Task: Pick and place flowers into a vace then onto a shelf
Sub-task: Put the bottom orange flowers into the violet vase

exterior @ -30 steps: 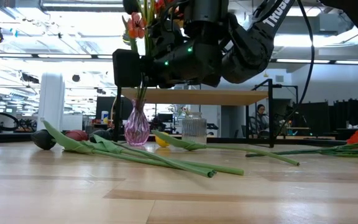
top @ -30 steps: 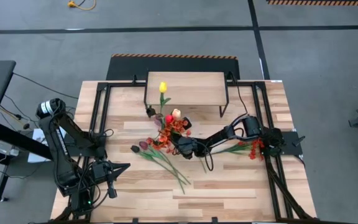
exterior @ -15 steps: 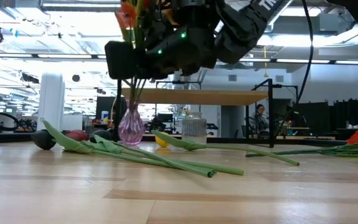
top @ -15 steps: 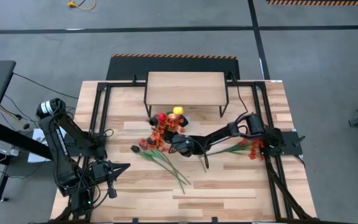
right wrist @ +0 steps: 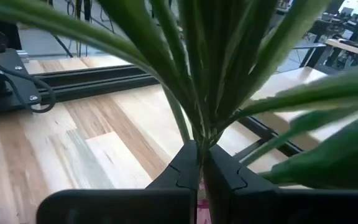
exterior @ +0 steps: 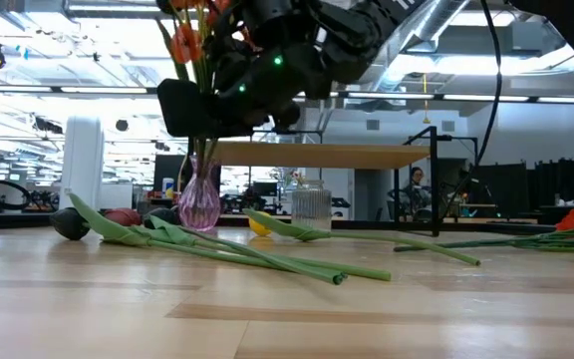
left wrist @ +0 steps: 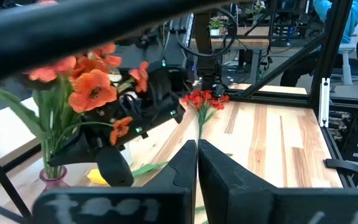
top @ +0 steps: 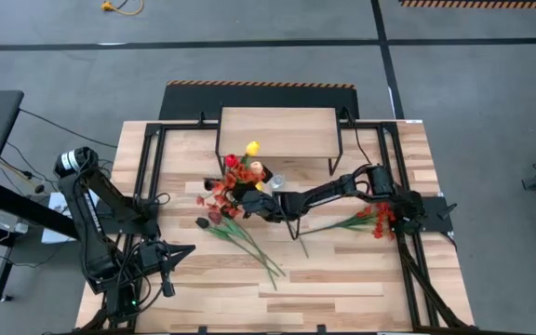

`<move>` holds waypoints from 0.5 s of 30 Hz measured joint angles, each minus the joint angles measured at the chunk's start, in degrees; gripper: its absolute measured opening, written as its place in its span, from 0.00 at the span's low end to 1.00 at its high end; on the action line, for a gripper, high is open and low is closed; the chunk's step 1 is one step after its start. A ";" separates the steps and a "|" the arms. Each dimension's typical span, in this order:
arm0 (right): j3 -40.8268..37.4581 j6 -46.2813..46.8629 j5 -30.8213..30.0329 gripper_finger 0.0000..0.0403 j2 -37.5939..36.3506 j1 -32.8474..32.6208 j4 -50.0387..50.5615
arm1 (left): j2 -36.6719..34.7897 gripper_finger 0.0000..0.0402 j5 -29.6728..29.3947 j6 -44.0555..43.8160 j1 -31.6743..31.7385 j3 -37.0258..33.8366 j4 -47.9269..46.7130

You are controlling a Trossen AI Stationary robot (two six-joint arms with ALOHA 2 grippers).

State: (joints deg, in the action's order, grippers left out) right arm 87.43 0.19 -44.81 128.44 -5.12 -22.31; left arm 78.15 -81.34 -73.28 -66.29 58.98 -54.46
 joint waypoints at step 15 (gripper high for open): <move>9.59 3.41 8.99 0.00 0.00 2.62 18.68 | 0.00 0.00 0.09 -0.07 -0.02 0.00 0.01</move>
State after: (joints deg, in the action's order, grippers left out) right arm 97.03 3.60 -35.83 128.44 -2.50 -3.62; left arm 78.15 -81.25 -73.34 -66.30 58.98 -54.46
